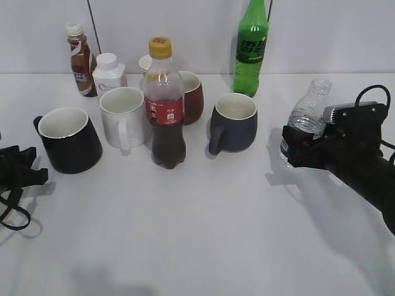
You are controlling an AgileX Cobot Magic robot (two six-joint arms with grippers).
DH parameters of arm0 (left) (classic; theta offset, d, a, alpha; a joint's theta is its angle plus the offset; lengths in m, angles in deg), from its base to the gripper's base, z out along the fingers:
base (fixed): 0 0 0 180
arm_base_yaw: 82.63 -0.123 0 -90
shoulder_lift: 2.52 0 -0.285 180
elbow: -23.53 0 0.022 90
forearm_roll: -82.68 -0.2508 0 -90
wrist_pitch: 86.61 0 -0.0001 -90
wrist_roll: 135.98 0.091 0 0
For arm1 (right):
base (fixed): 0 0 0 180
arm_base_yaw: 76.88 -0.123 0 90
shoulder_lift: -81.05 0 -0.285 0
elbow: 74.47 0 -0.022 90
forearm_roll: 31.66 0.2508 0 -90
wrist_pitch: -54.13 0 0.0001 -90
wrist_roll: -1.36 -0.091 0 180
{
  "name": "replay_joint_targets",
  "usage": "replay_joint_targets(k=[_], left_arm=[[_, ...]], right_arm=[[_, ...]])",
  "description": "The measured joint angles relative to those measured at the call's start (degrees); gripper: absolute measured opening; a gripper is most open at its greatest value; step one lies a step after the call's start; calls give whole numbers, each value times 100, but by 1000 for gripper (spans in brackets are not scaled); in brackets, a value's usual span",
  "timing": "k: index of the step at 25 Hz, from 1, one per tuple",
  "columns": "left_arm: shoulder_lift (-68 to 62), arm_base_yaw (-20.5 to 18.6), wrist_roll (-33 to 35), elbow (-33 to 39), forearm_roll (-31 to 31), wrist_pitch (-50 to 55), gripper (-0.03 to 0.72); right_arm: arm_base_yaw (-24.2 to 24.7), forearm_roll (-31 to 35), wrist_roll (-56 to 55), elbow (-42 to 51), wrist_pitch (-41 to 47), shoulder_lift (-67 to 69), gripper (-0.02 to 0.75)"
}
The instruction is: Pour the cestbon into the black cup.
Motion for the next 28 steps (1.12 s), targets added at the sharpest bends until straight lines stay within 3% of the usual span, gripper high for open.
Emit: replay_joint_targets(k=[14, 18, 20, 24, 28], left_arm=[[1969, 13, -137, 653, 28, 381, 270], [3559, 158, -176, 619, 33, 2189, 270], [4624, 268, -317, 445, 88, 3628, 272], [6497, 357, -446, -339, 316, 6836, 320], [8173, 369, -452, -1151, 389, 9124, 386]], right_arm=[[0, 0, 0, 0, 0, 0, 580], [0, 0, 0, 0, 0, 0, 580], [0, 0, 0, 0, 0, 0, 580], [0, 0, 0, 0, 0, 0, 580], [0, 0, 0, 0, 0, 0, 580]])
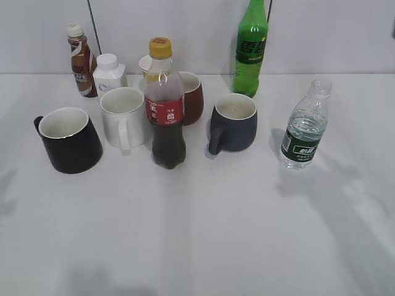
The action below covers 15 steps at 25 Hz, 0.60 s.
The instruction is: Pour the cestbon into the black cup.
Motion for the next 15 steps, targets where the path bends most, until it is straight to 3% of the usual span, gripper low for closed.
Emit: replay_joint_targets(k=[9, 15], left_arm=[[2352, -98, -5, -409, -207, 3837, 401], [3345, -235, -16, 24, -638, 4484, 401]], right_arm=[[0, 0, 0, 0, 0, 0, 580], [0, 0, 0, 0, 0, 0, 580]])
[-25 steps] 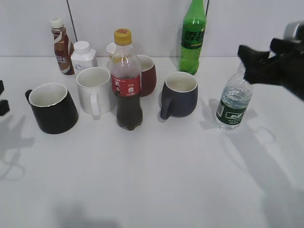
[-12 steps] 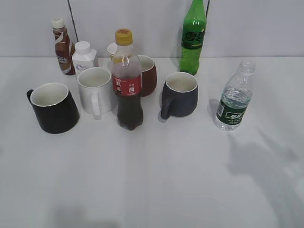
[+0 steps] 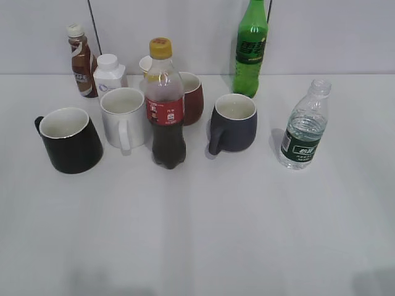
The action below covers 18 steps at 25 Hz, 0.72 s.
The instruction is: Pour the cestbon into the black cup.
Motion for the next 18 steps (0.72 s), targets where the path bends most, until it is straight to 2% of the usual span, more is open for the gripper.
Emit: replay_joint_targets(k=[1, 7, 12, 18], left_arm=[[128, -4, 0, 48, 0, -22, 401], [256, -11, 0, 290, 0, -536, 399], [270, -29, 0, 303, 0, -577, 353], [275, -339, 0, 303, -30, -605, 305]], right_arm=[[468, -94, 226, 352, -730, -594, 592], [468, -113, 226, 386, -734, -578, 592], [466, -113, 226, 387, -736, -601, 579], [599, -114, 226, 392, -740, -1071, 572]])
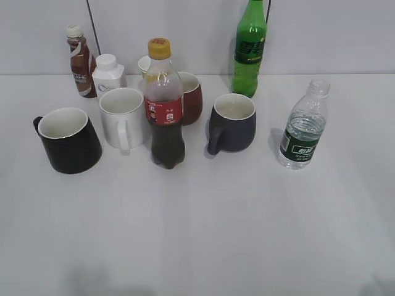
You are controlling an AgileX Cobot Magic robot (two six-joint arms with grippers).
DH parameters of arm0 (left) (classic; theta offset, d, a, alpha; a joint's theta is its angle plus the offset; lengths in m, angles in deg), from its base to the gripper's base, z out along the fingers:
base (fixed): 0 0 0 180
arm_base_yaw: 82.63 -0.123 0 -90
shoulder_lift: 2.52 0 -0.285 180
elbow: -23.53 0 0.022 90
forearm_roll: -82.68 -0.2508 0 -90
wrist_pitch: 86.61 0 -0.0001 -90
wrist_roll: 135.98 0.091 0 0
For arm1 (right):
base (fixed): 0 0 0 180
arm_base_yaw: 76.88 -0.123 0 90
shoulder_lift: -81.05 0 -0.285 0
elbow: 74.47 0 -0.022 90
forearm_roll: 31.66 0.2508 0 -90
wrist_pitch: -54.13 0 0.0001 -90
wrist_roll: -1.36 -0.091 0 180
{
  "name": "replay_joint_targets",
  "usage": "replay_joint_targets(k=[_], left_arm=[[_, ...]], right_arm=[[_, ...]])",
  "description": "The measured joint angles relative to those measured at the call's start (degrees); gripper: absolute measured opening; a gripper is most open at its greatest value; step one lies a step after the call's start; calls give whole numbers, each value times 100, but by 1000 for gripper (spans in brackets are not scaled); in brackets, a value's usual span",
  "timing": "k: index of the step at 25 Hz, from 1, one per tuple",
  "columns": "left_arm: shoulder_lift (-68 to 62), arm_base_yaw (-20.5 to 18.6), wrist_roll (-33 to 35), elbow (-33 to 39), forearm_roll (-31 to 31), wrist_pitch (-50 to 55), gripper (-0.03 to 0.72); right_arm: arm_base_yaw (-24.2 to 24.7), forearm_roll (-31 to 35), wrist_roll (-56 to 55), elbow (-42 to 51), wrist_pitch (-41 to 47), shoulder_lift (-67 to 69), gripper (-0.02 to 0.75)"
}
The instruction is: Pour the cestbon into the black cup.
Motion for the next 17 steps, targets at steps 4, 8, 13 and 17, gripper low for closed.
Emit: replay_joint_targets(k=[4, 8, 13, 17], left_arm=[[0, -263, 0, 0, -9, 6, 269], [0, -314, 0, 0, -9, 6, 242], [0, -319, 0, 0, -13, 6, 239], [0, -319, 0, 0, -13, 6, 238]], right_arm=[[30, -19, 0, 0, 0, -17, 572], [37, -29, 0, 0, 0, -17, 571], [39, -31, 0, 0, 0, -23, 571], [39, -33, 0, 0, 0, -23, 571]])
